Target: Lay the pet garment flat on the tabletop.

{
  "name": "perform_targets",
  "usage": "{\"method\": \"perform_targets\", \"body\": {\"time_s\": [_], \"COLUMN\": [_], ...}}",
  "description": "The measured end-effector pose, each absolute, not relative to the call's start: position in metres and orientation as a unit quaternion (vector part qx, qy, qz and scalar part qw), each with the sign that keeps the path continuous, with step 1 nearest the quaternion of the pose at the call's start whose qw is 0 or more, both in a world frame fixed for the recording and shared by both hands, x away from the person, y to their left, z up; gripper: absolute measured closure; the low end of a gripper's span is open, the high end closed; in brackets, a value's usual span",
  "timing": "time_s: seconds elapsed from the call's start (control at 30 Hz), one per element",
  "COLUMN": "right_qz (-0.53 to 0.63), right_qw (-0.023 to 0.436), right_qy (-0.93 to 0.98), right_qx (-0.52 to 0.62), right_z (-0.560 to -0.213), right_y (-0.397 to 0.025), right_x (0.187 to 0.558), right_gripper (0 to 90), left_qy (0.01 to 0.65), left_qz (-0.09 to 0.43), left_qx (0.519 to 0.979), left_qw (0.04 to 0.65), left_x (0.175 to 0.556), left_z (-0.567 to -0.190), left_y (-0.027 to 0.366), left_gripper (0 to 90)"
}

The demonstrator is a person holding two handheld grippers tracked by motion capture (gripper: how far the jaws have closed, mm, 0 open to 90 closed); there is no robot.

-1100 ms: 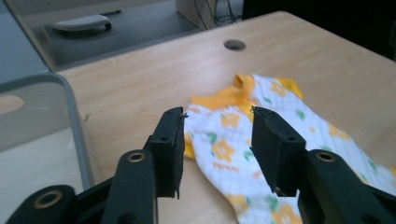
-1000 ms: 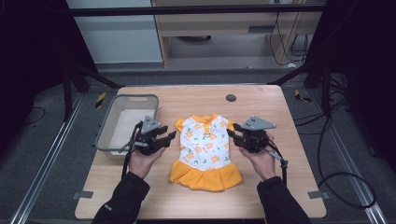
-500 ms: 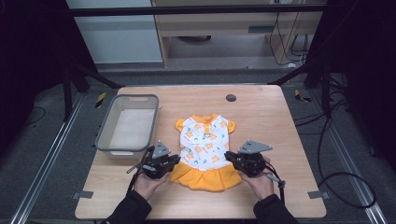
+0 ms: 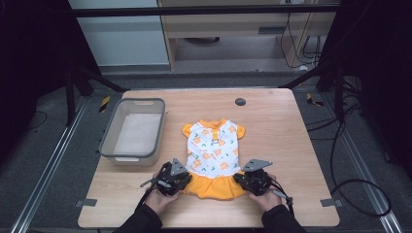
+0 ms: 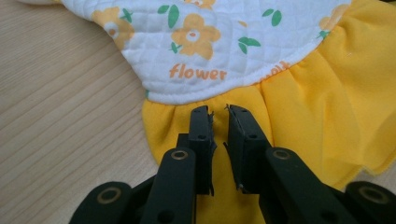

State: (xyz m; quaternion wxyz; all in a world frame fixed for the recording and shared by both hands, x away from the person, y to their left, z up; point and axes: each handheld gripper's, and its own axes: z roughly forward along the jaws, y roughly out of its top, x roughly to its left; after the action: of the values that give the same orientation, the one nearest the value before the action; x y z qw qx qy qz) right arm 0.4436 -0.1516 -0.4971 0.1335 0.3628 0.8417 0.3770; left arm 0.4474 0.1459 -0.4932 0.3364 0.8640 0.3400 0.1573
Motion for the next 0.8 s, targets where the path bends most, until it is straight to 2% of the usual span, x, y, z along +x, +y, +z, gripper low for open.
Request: {"method": "perform_targets", "body": {"time_s": [0.37, 0.47, 0.67, 0.8], "right_qz": [0.369, 0.376, 0.431, 0.448], "right_qw": [0.133, 0.132, 0.154, 0.182], "right_qy": [0.846, 0.843, 0.809, 0.786], "right_qx": [0.361, 0.361, 0.37, 0.385], "right_z": [-0.496, -0.495, -0.478, -0.472], "right_y": [-0.162, -0.163, -0.18, -0.198], "right_x": [0.439, 0.439, 0.435, 0.43], "right_gripper": [85.6, 80.4, 77.3, 68.2], "left_qy": [0.333, 0.332, 0.348, 0.353], "left_qz": [0.151, 0.153, 0.158, 0.169], "left_qx": [0.866, 0.865, 0.841, 0.827], "left_qw": [0.342, 0.344, 0.384, 0.403], "left_x": [0.439, 0.439, 0.435, 0.427], "left_z": [-0.494, -0.491, -0.478, -0.471], "left_y": [0.14, 0.141, 0.16, 0.175], "left_gripper": [75.4, 67.8, 53.9, 43.8]}}
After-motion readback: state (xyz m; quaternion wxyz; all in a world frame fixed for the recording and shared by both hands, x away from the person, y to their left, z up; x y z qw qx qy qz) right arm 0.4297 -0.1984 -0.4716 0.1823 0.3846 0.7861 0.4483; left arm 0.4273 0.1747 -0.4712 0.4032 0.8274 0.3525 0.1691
